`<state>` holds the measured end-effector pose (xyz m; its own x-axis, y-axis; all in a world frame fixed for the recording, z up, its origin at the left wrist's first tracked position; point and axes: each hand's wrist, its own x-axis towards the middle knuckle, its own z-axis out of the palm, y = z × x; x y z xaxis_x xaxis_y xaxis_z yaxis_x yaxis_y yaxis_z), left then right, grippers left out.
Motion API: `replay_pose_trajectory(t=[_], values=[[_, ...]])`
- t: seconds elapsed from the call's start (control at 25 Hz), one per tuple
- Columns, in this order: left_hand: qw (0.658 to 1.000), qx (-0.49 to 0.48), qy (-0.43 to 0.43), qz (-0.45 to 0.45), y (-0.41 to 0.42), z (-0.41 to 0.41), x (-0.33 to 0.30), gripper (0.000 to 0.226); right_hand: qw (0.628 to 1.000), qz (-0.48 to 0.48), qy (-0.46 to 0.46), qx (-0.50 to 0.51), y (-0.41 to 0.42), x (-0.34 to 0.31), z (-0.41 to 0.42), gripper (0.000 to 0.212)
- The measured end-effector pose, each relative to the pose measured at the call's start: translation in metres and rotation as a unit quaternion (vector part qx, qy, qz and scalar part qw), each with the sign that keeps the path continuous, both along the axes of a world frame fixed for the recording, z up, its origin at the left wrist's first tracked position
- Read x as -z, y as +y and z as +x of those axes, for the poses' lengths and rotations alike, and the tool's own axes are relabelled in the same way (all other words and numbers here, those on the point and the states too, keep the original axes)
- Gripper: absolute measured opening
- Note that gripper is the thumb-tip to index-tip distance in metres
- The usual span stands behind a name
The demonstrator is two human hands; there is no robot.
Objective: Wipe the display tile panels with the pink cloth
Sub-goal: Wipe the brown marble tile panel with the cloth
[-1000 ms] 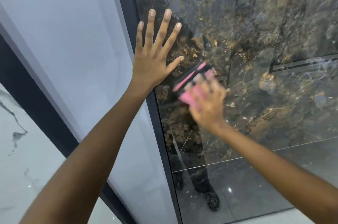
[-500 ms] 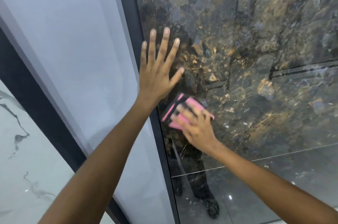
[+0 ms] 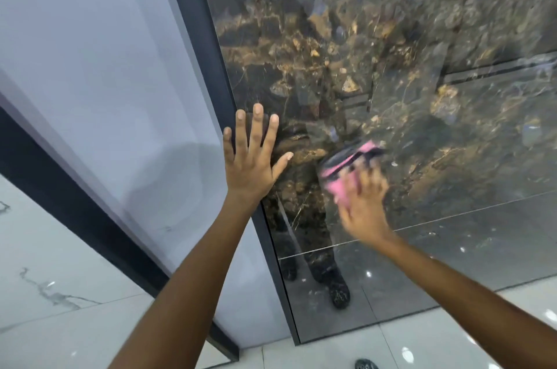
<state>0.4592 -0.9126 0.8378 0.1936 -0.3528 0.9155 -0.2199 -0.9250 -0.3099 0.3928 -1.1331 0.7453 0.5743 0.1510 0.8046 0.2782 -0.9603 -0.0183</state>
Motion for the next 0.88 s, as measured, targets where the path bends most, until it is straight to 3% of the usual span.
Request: replay_pose_trajectory(t=[0.04,0.08,0.12,0.16,0.2,0.28,0.32,0.36,0.4,0.48,0.52,0.56,0.6,0.68,0.76,0.8,0.84,0.88], values=[[1.0,-0.004,0.002,0.002,0.0,-0.001,-0.001,0.082,0.98,-0.168,0.066,-0.085,0.006,0.03,-0.006,0.101],[1.0,-0.009,0.001,0.004,-0.001,-0.002,0.0,0.082,0.928,-0.327,0.105,-0.145,0.004,0.054,-0.009,0.106],[1.0,-0.017,-0.001,0.004,-0.001,-0.002,0.001,0.08,0.884,-0.417,0.118,-0.176,-0.002,0.064,-0.005,0.106],[1.0,-0.023,-0.001,0.001,-0.001,-0.002,0.002,0.079,0.879,-0.426,0.112,-0.183,-0.002,0.064,-0.002,0.101],[1.0,-0.025,0.001,-0.001,-0.001,-0.002,0.003,0.08,0.903,-0.384,0.103,-0.16,0.005,0.061,-0.001,0.091],[1.0,-0.027,-0.001,0.001,-0.002,-0.001,0.004,0.08,0.963,-0.211,0.121,-0.113,0.032,0.05,0.001,0.076],[1.0,-0.028,-0.003,0.002,-0.002,-0.001,0.004,0.08,0.97,-0.186,0.119,-0.104,0.048,0.054,0.0,0.073],[1.0,-0.027,-0.001,0.002,-0.001,-0.001,0.003,0.079,0.958,-0.233,0.127,-0.11,0.061,0.066,0.0,0.071],[1.0,-0.026,0.001,0.002,0.0,-0.001,0.003,0.079,0.918,-0.353,0.137,-0.117,0.067,0.083,0.0,0.069],[1.0,-0.027,-0.002,0.002,0.0,-0.001,0.005,0.079,0.784,-0.572,0.156,-0.185,0.053,0.115,0.007,0.061],[1.0,-0.027,-0.002,-0.001,0.0,0.0,0.006,0.079,0.752,-0.608,0.152,-0.204,0.039,0.121,0.01,0.058],[1.0,-0.023,-0.002,-0.004,0.0,0.0,0.006,0.08,0.749,-0.605,0.153,-0.221,0.021,0.119,0.011,0.06],[1.0,-0.021,-0.006,-0.005,0.0,0.001,0.006,0.08,0.775,-0.571,0.141,-0.233,0.002,0.11,0.011,0.068],[1.0,-0.023,-0.01,-0.006,0.0,0.003,0.008,0.08,0.872,-0.447,0.054,-0.192,-0.031,0.072,0.011,0.088],[1.0,-0.025,-0.011,-0.006,-0.002,0.004,0.008,0.08,0.964,-0.248,-0.025,-0.089,-0.05,0.026,0.011,0.074],[1.0,-0.023,-0.008,-0.006,-0.002,0.003,0.008,0.08,0.989,-0.135,-0.035,-0.043,-0.049,0.013,0.009,0.067],[1.0,-0.019,-0.006,-0.006,-0.002,0.003,0.009,0.08,0.996,-0.083,-0.033,-0.005,-0.044,0.012,0.006,0.069],[1.0,-0.016,-0.006,-0.005,-0.002,0.003,0.01,0.08,0.993,-0.111,-0.035,0.004,-0.036,0.021,0.004,0.079]])
